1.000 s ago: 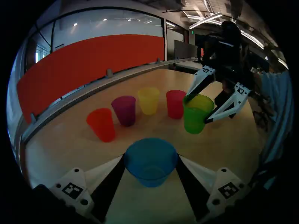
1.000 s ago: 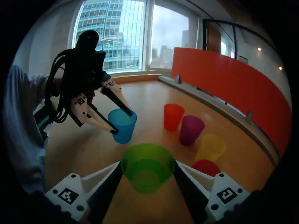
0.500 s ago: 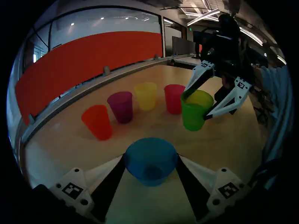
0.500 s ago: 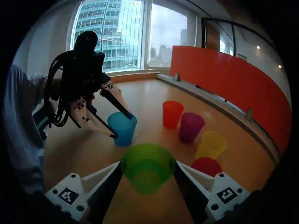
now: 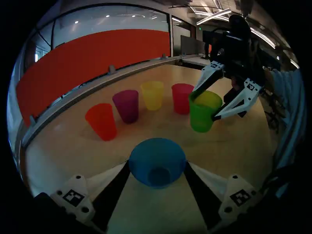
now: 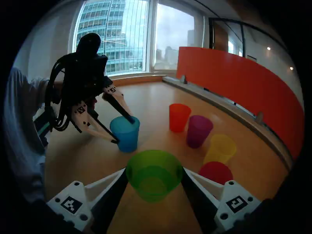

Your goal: Pour water

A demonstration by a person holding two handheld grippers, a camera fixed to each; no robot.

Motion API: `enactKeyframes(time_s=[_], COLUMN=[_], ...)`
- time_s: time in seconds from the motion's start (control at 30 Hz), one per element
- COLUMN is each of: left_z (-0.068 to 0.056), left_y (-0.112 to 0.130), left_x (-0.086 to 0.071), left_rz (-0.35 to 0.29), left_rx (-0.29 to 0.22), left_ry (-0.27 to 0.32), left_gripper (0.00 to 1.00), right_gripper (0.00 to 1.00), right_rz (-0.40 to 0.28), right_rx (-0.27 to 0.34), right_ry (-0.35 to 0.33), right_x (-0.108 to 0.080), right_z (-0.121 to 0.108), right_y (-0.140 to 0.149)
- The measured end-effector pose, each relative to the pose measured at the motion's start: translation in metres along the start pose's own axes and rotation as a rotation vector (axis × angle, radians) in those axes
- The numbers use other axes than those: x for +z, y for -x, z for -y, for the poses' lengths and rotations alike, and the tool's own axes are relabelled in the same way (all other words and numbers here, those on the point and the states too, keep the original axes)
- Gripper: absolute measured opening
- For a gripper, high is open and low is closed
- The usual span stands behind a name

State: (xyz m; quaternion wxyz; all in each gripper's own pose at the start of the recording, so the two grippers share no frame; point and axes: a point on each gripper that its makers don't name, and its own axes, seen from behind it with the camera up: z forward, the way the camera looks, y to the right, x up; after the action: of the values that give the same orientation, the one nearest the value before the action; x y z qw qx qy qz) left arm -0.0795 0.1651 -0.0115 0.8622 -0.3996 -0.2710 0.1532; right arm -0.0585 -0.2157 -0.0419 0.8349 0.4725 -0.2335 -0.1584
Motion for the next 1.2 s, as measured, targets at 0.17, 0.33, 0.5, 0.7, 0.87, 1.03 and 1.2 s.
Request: enactKeyframes(time_s=[0.17, 0.33, 0.5, 0.7, 0.87, 1.03, 1.2], left_z=[0.001, 0.0, -0.002, -0.004, -0.004, -0.005, -0.006], left_y=[0.004, 0.011, 0.016, 0.023, 0.026, 0.026, 0.026], left_x=[-0.002, -0.006, -0.01, -0.015, -0.017, -0.02, -0.021], left_rz=[0.012, 0.021, 0.021, 0.028, 0.028, 0.026, 0.026], left_rx=[0.012, 0.005, -0.012, -0.023, -0.03, -0.038, -0.044], left_ry=[-0.011, -0.014, -0.014, -0.011, -0.013, -0.01, -0.008], left_gripper=[0.97, 0.97, 0.97, 0.97, 0.97, 0.98, 0.98], right_gripper=[0.93, 0.93, 0.93, 0.93, 0.93, 0.93, 0.94], right_rz=[0.004, 0.012, 0.017, 0.018, 0.016, 0.015, 0.019], right_rx=[-0.006, -0.013, -0.02, -0.018, -0.015, -0.006, -0.001], right_ry=[0.001, 0.002, 0.007, 0.013, 0.022, 0.026, 0.034], right_x=[0.002, 0.005, 0.008, 0.009, 0.01, 0.008, 0.006], right_z=[0.002, 0.003, 0.004, 0.004, 0.002, 0.003, 0.002], right_y=[0.004, 0.011, 0.017, 0.02, 0.021, 0.023, 0.026])
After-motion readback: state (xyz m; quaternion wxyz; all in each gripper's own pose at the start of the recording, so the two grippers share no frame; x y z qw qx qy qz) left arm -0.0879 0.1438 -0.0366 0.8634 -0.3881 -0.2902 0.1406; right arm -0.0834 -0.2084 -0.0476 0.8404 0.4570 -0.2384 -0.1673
